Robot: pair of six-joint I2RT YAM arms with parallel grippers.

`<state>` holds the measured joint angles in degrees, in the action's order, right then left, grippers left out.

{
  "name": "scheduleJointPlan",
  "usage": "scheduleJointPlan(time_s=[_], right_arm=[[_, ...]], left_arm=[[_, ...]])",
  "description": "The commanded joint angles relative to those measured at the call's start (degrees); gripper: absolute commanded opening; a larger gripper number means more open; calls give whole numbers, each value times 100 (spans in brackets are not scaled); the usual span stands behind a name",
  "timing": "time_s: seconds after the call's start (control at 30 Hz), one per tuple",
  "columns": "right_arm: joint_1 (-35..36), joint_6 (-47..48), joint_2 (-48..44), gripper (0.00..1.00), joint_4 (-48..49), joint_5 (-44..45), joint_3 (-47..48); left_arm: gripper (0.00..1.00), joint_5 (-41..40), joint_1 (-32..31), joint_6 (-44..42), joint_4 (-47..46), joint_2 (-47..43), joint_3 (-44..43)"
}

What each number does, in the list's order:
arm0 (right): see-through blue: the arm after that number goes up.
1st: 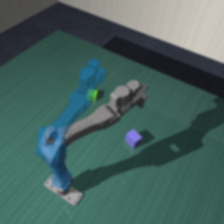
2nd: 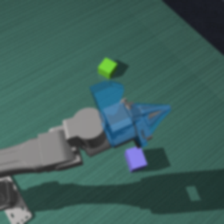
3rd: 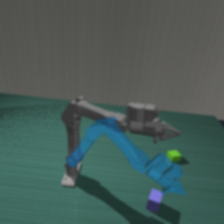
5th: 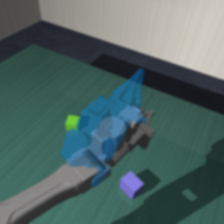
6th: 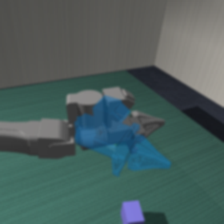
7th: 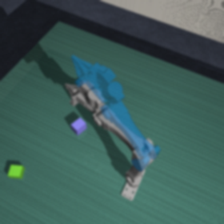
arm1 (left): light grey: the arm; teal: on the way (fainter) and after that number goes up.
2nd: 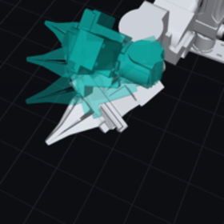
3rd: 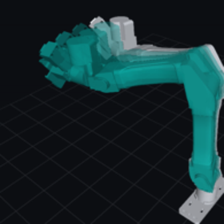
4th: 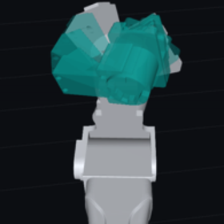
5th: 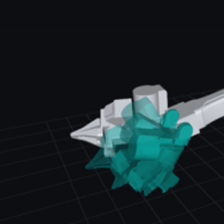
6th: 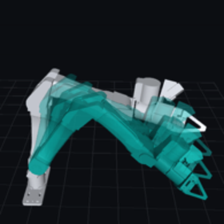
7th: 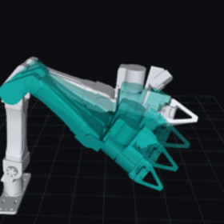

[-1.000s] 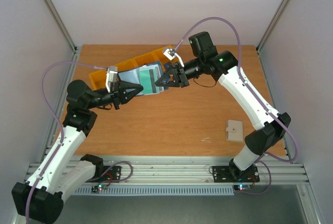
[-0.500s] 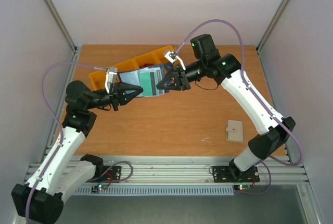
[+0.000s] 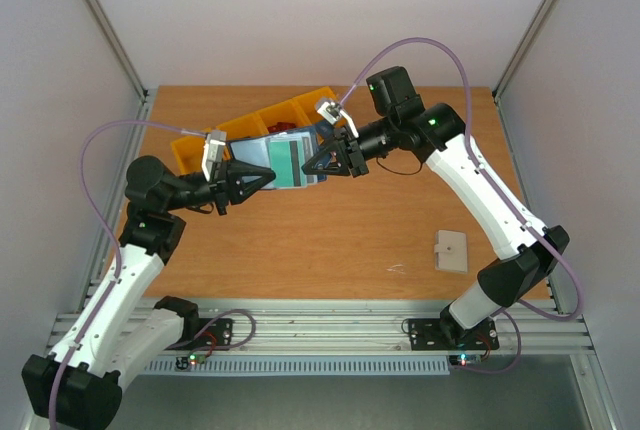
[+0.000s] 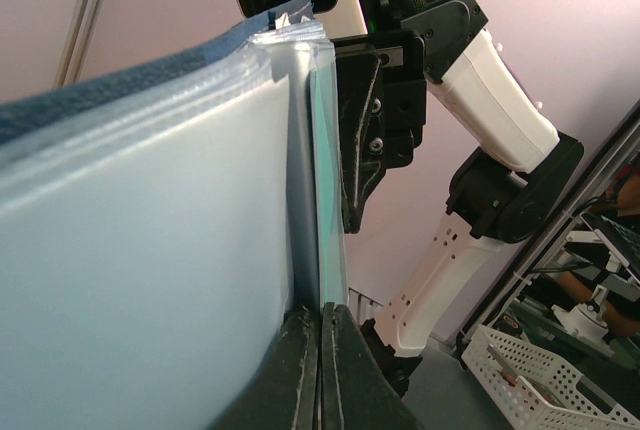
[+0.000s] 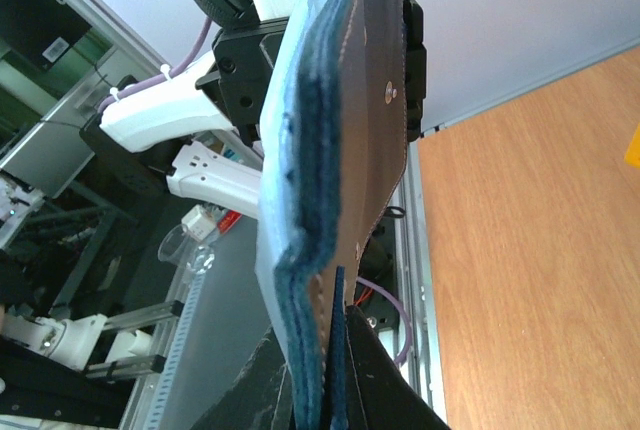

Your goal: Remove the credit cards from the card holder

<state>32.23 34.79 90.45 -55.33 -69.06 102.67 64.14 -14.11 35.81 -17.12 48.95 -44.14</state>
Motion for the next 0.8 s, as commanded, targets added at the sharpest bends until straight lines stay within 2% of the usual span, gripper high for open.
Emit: scheduleJointPlan(time_s=[0.0,0.3,0.5,0.77], right_arm=[[-344,253,-318,1,-745,-162,235],[-129,10,-511,1,-429,-55,349],[-454,147,-512,1,-626,-30,250],[-491,170,-500,1,-668,-2,298]], left_arm=[[0,-61,189,31,-221,-197,1],[0,-61,196,-4,-136,-218,1],[0,-33,248,-265,252,-284,-19],[0,25,272,-396,421,-329,-74]])
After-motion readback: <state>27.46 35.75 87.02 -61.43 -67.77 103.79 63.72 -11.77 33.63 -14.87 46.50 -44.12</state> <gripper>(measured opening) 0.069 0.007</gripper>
